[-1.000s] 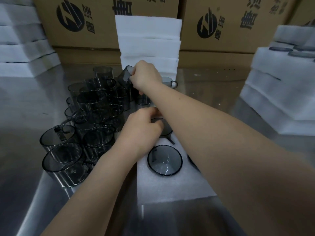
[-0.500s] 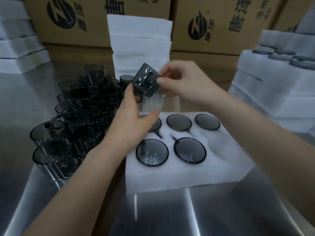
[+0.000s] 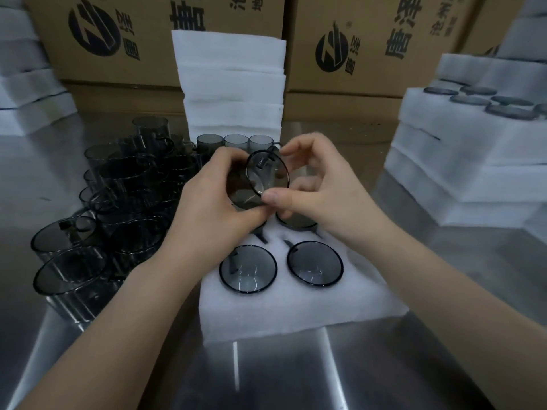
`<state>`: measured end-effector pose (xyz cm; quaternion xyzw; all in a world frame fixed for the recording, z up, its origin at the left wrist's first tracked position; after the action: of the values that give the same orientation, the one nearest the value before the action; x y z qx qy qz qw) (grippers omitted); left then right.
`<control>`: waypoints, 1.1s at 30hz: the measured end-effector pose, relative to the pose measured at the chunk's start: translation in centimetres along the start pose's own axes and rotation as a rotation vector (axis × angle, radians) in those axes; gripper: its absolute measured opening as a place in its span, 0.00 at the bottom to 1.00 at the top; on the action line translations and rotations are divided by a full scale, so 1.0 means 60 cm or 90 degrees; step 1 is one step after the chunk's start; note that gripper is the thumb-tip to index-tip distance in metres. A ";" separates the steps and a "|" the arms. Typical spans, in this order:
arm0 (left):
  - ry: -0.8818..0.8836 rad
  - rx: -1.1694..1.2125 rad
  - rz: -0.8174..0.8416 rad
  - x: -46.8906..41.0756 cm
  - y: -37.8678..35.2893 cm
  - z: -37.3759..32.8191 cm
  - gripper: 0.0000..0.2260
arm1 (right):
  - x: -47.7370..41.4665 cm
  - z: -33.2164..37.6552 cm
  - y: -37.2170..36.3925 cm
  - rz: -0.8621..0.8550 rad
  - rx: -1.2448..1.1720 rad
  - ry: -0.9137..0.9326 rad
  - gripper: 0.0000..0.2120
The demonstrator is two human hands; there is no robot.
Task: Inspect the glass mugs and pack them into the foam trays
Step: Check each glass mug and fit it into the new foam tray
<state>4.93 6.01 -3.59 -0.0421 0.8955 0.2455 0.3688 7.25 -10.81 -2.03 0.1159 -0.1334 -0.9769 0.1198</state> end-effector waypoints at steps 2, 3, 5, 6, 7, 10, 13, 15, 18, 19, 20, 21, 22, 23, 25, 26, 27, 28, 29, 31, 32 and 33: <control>-0.012 0.003 -0.005 0.001 0.001 -0.001 0.23 | 0.001 -0.005 -0.003 -0.004 -0.004 -0.013 0.25; -0.016 0.005 -0.010 0.002 0.001 -0.003 0.23 | 0.001 -0.007 -0.004 -0.010 -0.008 -0.017 0.26; -0.021 0.008 -0.017 0.001 0.002 -0.004 0.24 | 0.003 -0.008 -0.005 -0.023 -0.004 -0.025 0.25; -0.026 0.003 -0.015 0.001 0.002 -0.005 0.25 | 0.004 -0.008 -0.006 -0.026 0.003 -0.028 0.24; -0.035 -0.006 -0.008 0.000 0.002 -0.006 0.25 | 0.005 -0.007 -0.008 -0.029 0.008 -0.030 0.23; -0.065 -0.031 0.011 -0.001 0.001 -0.011 0.26 | 0.008 -0.003 -0.013 -0.056 0.033 -0.030 0.23; -0.100 -0.046 0.011 0.000 0.000 -0.016 0.28 | 0.011 0.004 -0.018 -0.098 0.040 -0.029 0.23; -0.147 -0.060 0.016 0.001 0.000 -0.022 0.27 | 0.011 0.006 -0.022 -0.127 -0.012 -0.032 0.23; -0.201 -0.064 0.028 0.002 -0.002 -0.028 0.26 | 0.011 0.008 -0.021 -0.159 -0.097 -0.029 0.21; -0.208 -0.064 0.029 0.002 -0.002 -0.027 0.26 | 0.010 0.009 -0.019 -0.149 -0.132 -0.036 0.19; -0.209 -0.065 0.028 0.002 -0.002 -0.025 0.27 | 0.010 0.009 -0.017 -0.129 -0.162 -0.049 0.17; -0.206 -0.065 0.025 0.002 -0.002 -0.023 0.28 | 0.008 0.009 -0.015 -0.109 -0.184 -0.064 0.16; -0.202 -0.064 0.020 0.002 -0.001 -0.023 0.29 | 0.007 0.009 -0.012 -0.090 -0.203 -0.076 0.14; -0.197 -0.061 0.014 0.002 -0.001 -0.023 0.29 | 0.005 0.009 -0.011 -0.069 -0.227 -0.085 0.13; -0.183 -0.046 0.007 0.002 0.000 -0.023 0.29 | 0.002 0.009 -0.007 -0.015 -0.286 -0.104 0.10; -0.174 -0.033 0.004 0.002 0.000 -0.023 0.29 | 0.001 0.009 -0.005 0.013 -0.310 -0.113 0.08; -0.165 -0.019 0.001 0.002 0.001 -0.022 0.28 | 0.000 0.009 -0.004 0.041 -0.328 -0.120 0.07; -0.155 -0.004 -0.004 0.002 0.001 -0.020 0.28 | -0.001 0.009 -0.002 0.069 -0.342 -0.125 0.07; -0.141 0.014 -0.010 0.003 0.002 -0.019 0.27 | -0.001 0.008 0.000 0.098 -0.356 -0.128 0.07; -0.109 0.056 -0.032 0.004 0.002 -0.016 0.26 | -0.001 0.006 0.003 0.152 -0.386 -0.128 0.08; -0.094 0.073 -0.045 0.004 0.002 -0.015 0.25 | -0.002 0.006 0.004 0.175 -0.398 -0.126 0.09; -0.081 0.085 -0.057 0.004 0.002 -0.014 0.24 | -0.003 0.004 0.004 0.192 -0.405 -0.122 0.11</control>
<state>4.18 5.76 -3.20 -0.0419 0.8818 0.1709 0.4376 7.37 -10.94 -1.70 -0.0402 0.1513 -0.9473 0.2796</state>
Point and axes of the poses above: each hand's wrist, its own x-axis away from the middle knuckle, its own y-axis out of the back of the hand, z = x × y, the point moved 1 cm from there along -x, towards the middle knuckle, and after that the axes turned 14 degrees about -y, right-handed, at the moved point
